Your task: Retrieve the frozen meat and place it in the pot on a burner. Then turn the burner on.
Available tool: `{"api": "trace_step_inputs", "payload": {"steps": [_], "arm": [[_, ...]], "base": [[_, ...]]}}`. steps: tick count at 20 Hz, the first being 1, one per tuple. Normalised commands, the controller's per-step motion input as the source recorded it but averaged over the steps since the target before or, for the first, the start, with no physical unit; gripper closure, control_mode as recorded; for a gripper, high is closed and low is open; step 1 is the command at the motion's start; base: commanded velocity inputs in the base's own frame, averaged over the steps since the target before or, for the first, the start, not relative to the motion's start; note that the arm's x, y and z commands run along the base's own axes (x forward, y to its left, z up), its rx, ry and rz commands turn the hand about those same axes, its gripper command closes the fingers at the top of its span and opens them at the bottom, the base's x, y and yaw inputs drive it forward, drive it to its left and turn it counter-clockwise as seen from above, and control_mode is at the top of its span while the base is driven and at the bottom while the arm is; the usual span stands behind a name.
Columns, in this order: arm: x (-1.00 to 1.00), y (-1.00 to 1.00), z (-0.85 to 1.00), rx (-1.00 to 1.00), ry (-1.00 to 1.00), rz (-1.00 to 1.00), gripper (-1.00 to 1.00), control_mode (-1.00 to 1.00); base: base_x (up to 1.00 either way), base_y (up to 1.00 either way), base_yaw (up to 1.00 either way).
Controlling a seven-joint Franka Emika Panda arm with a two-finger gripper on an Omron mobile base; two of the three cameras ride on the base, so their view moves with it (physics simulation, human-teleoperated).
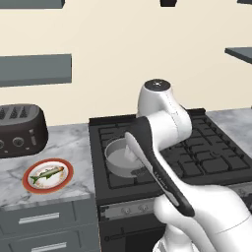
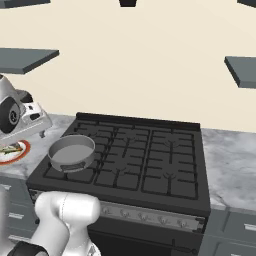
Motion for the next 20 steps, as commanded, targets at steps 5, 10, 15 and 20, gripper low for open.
{"api": "trace_step_inputs", "payload": {"steps": [5, 10, 15, 20], "arm": [[-0.09, 0.74, -0.19, -0.19, 0.0, 0.24, -1.0, -1.0], [-0.03, 0.8, -0.13, -0.21, 0.0, 0.26, -1.0, -1.0], [0.0, 0.74, -0.13, -0.11, 0.01, 0.33, -1.0, -1.0], [0.12, 0.51, -0.12, -0.01, 0.0, 0.33, -1.0, -1.0]], "base": [[0.0, 0.0, 0.0], [0.0, 0.0, 0.0], [0.0, 0.0, 0.0], [0.0, 0.0, 0.0]]}}
